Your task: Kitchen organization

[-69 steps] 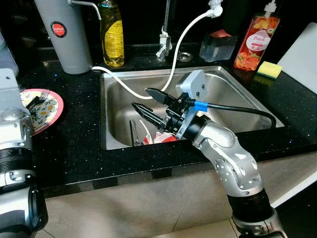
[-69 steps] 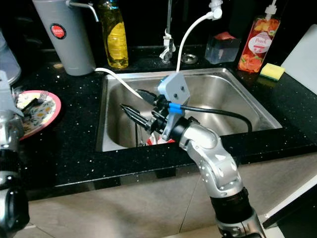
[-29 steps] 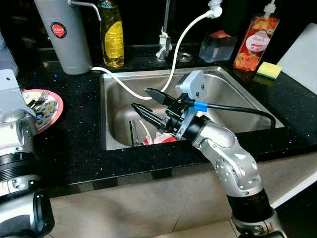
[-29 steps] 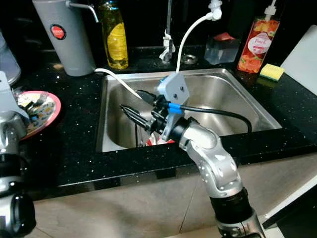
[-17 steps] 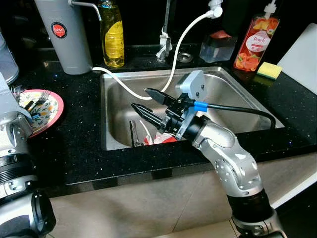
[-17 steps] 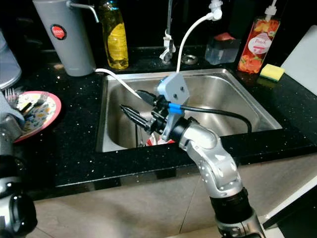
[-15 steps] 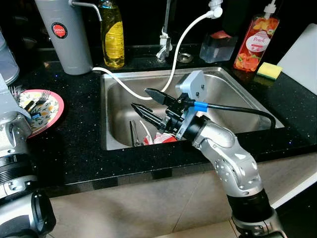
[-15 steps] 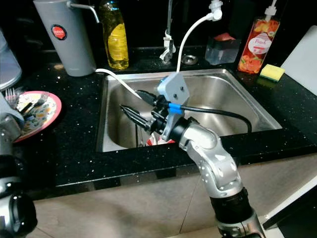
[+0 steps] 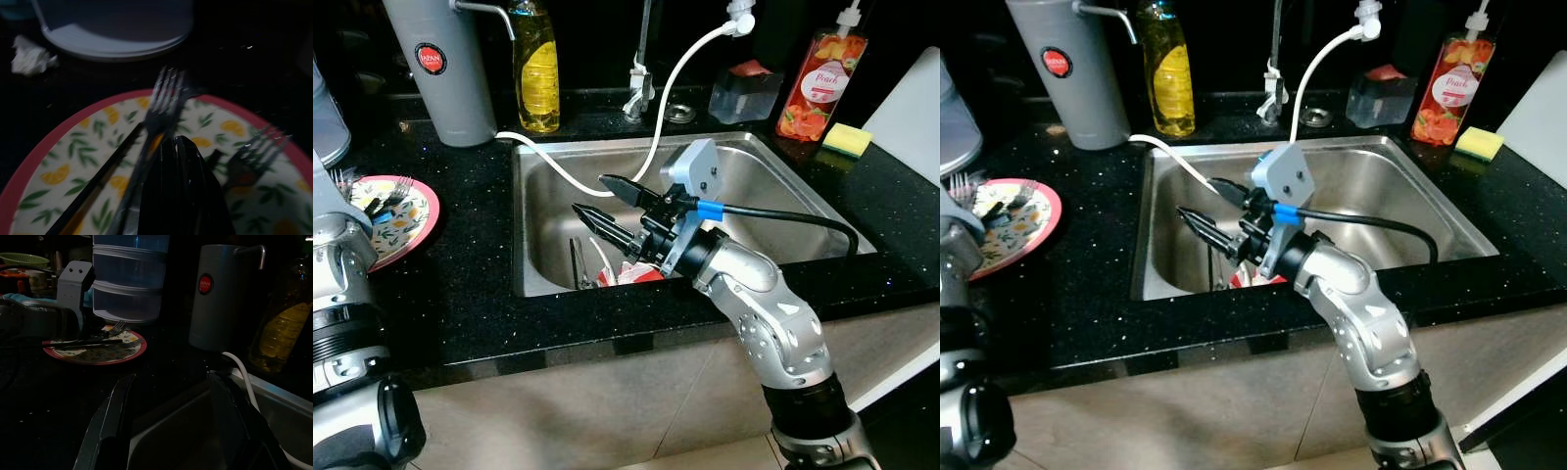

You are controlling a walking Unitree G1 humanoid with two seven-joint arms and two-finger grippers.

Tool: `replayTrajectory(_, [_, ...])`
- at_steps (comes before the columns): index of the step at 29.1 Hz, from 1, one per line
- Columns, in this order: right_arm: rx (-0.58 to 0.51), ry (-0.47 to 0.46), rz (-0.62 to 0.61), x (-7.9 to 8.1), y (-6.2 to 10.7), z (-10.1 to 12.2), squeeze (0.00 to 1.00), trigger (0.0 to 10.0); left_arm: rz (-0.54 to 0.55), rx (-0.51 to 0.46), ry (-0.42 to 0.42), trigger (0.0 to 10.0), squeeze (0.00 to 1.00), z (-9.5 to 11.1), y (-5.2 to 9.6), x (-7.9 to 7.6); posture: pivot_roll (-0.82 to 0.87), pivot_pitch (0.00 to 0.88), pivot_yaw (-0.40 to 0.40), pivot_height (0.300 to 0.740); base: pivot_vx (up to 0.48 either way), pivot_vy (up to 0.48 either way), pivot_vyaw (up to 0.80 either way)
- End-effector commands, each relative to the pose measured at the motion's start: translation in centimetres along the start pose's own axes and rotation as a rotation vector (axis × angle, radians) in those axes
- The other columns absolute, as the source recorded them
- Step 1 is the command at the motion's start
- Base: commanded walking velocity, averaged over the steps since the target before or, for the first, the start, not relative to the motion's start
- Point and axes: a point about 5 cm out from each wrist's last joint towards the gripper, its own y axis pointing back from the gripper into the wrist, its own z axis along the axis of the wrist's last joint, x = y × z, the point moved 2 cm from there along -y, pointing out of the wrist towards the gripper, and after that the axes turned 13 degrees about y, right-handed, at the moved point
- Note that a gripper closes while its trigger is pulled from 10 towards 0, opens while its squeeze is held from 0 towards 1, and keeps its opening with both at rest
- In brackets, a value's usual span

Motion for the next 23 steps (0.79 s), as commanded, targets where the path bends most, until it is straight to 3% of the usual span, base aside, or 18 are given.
replayTrajectory(1, [0.006,0.001,0.002,-0.1,0.1,0.0,0.00,10.0,-0.012,0.004,-0.047,10.0,0.00,0.3,0.2,-0.6,0.08,0.000,-0.009,0.740,0.000,0.000,0.00])
replayTrajectory(4, [0.005,0.001,0.002,-0.1,0.0,0.0,0.00,10.0,-0.020,0.032,-0.076,10.0,0.00,-0.1,0.4,-0.8,0.08,0.000,-0.009,0.740,0.000,0.000,0.00])
replayTrajectory(5, [0.005,0.000,0.002,-0.1,0.0,0.0,0.00,10.0,0.008,0.037,-0.060,10.0,1.00,-0.1,0.4,-0.5,0.08,0.000,-0.006,0.740,0.000,0.000,0.00])
replayTrajectory(9, [0.004,0.000,0.003,-0.1,0.0,0.0,0.00,10.0,0.011,0.039,-0.055,10.0,1.00,-0.2,0.4,-0.4,0.08,0.000,-0.005,0.740,0.000,0.000,0.00])
replayTrajectory(19, [0.001,0.003,0.009,0.0,-0.1,0.0,0.00,10.0,0.147,0.059,0.052,10.0,1.00,-0.4,0.5,1.4,0.08,0.000,-0.004,0.740,0.000,0.000,0.00])
replayTrajectory(20, [0.000,0.002,0.010,0.0,-0.1,0.0,0.00,10.0,0.152,0.089,0.071,10.0,0.28,-0.9,0.7,1.2,0.08,0.000,-0.005,0.740,0.000,0.000,0.00])
replayTrajectory(21, [-0.001,0.001,0.011,0.0,-0.1,0.0,0.00,10.0,0.156,0.112,0.086,10.0,0.28,-1.4,0.9,1.1,0.08,0.000,-0.005,0.740,0.000,0.000,0.00])
replayTrajectory(22, [-0.002,0.001,0.014,0.0,-0.1,0.0,0.00,10.0,0.153,0.145,0.090,10.0,0.00,-2.2,1.2,0.6,0.08,0.000,-0.005,0.740,0.000,0.000,0.00])
replayTrajectory(23, [-0.002,0.001,0.015,0.0,-0.1,0.0,0.00,10.0,0.151,0.148,0.088,10.0,0.00,-2.3,1.3,0.5,0.08,0.000,-0.005,0.740,0.000,0.000,0.00])
